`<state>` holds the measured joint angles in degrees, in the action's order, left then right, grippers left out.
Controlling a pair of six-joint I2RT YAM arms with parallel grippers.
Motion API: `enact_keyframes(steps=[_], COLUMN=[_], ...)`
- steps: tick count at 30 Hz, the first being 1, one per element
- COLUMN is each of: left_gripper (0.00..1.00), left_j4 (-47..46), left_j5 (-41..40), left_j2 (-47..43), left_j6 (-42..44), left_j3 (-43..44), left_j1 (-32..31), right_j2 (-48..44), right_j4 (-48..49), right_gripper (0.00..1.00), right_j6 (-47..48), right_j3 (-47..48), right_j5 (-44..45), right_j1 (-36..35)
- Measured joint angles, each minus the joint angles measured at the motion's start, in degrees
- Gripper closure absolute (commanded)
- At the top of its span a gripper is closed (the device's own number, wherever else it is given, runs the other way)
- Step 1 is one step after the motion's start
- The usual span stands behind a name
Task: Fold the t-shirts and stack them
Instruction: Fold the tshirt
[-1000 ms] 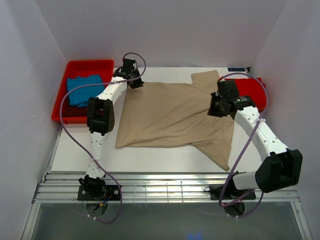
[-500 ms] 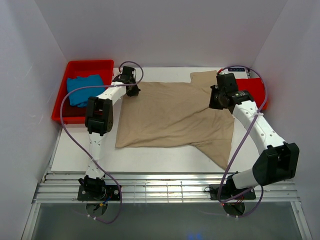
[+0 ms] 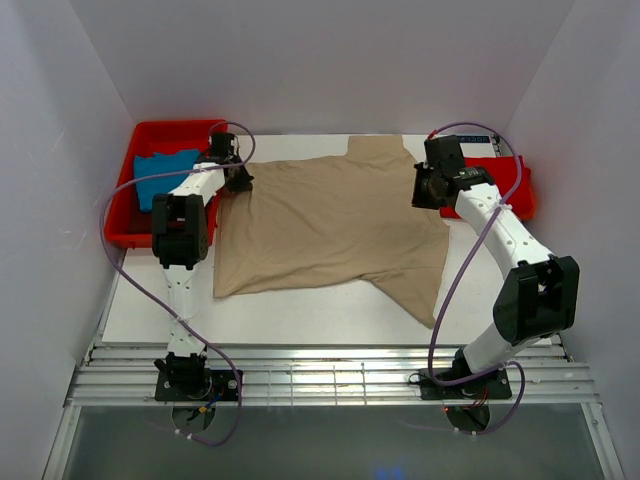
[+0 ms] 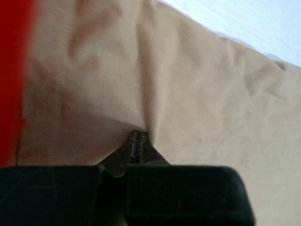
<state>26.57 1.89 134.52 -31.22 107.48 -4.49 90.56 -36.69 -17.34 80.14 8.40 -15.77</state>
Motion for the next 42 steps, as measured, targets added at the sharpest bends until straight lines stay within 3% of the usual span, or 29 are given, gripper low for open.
enact_keyframes(steps=[6, 11, 14, 21, 29, 35, 42], left_gripper=[1.0, 0.96, 0.87, 0.89, 0.99, 1.0, 1.0], left_j4=[-0.2, -2.4, -3.3, -4.3, -1.9, 1.6, 1.8], left_j5=[5.4, 6.2, 5.2, 1.8, -9.4, -11.3, -12.9], left_j2=[2.3, 1.2, -2.3, -11.7, -15.0, -14.9, -16.2], left_j6=[2.2, 4.3, 4.9, 4.2, 4.4, 3.9, 3.7], left_j3=[3.4, 1.7, -1.2, -3.6, -12.5, -19.7, -22.0], left_j1=[-2.4, -6.7, -10.9, -17.7, -16.1, -15.6, -15.6], right_j2=[0.1, -1.0, -2.4, -5.7, -5.5, -4.5, -0.5], right_j4=[-0.3, 0.7, 0.8, 2.5, 6.1, 9.4, 10.2], right_gripper=[0.82, 0.7, 0.66, 0.65, 0.65, 0.65, 0.66], right_j6=[0.0, -0.1, -0.2, -1.6, -3.1, -3.3, -3.3], right_j3=[0.0, -4.8, -10.4, -22.7, -27.4, -27.5, -27.4], right_j5=[-0.7, -2.9, -4.3, -6.4, -7.2, -7.1, -5.6], right_j1=[0.0, 0.0, -0.5, -5.1, -6.2, -6.9, -6.9])
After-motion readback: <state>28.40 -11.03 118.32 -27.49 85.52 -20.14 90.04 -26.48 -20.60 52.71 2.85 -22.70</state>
